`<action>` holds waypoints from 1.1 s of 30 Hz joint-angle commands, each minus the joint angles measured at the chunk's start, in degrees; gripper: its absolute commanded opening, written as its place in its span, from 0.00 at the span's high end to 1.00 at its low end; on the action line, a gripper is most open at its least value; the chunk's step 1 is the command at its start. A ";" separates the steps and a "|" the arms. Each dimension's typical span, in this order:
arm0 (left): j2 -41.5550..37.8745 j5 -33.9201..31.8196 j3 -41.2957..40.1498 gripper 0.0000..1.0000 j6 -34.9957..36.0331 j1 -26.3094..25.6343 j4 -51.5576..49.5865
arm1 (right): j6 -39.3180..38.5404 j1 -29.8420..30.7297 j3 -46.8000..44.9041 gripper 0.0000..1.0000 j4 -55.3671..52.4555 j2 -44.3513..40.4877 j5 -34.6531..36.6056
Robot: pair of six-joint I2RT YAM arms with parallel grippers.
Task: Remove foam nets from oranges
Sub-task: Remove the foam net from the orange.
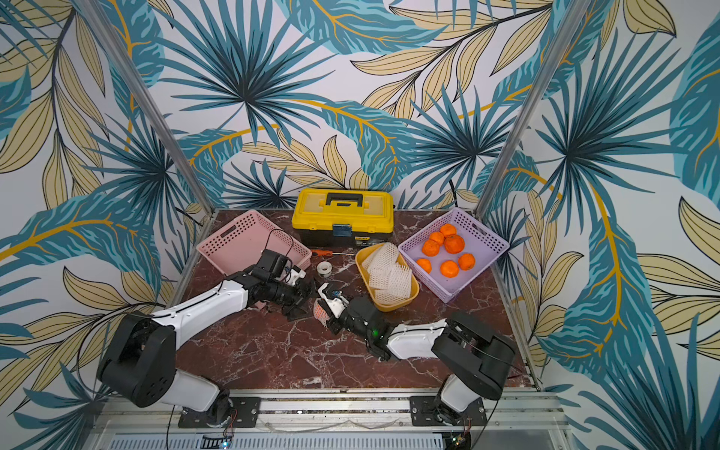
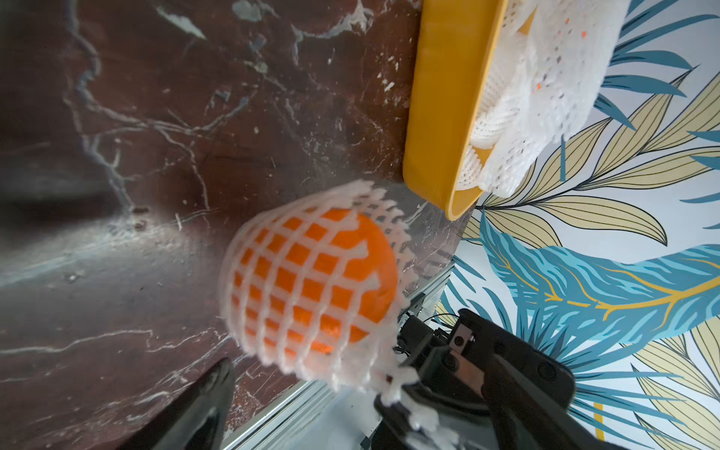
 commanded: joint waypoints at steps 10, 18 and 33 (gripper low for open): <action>5.63 2.50 3.63 0.10 -2.11 -3.12 -2.96 | -11.44 4.25 -1.16 0.90 7.77 5.19 8.37; 7.85 1.86 4.18 0.33 -1.34 -3.11 -3.44 | -13.22 5.69 -2.63 0.85 8.52 5.24 6.73; 8.54 -0.97 5.63 0.94 2.01 -3.02 -3.87 | -3.90 5.96 -4.55 0.49 1.76 0.04 1.37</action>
